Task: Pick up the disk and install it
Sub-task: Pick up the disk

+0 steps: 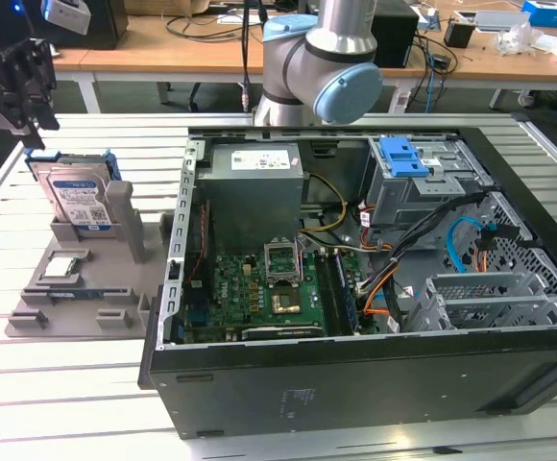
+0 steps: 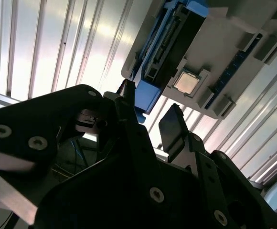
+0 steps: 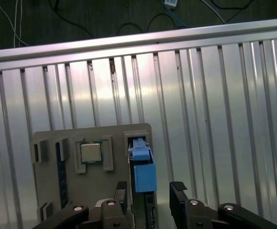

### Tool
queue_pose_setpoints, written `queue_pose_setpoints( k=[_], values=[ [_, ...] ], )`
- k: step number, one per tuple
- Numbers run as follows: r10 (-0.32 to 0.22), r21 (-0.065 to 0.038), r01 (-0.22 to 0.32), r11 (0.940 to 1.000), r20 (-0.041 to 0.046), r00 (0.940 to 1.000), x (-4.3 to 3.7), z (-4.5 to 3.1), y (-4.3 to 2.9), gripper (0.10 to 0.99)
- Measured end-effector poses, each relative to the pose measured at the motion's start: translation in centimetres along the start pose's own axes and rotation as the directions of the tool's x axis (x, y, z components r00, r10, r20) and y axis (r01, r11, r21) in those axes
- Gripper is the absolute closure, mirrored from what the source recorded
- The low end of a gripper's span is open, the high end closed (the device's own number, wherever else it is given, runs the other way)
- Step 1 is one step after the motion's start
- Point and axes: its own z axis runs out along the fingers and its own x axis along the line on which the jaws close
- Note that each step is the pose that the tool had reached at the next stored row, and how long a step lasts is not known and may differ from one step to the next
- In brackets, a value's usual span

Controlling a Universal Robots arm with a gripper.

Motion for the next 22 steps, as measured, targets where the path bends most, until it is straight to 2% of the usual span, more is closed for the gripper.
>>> queue_pose_setpoints(
  k=[22],
  values=[
    [0.000,0.000,0.000,1.0000,0.0000,1.0000,-0.05,0.87,-0.02,0.604]
  ],
)
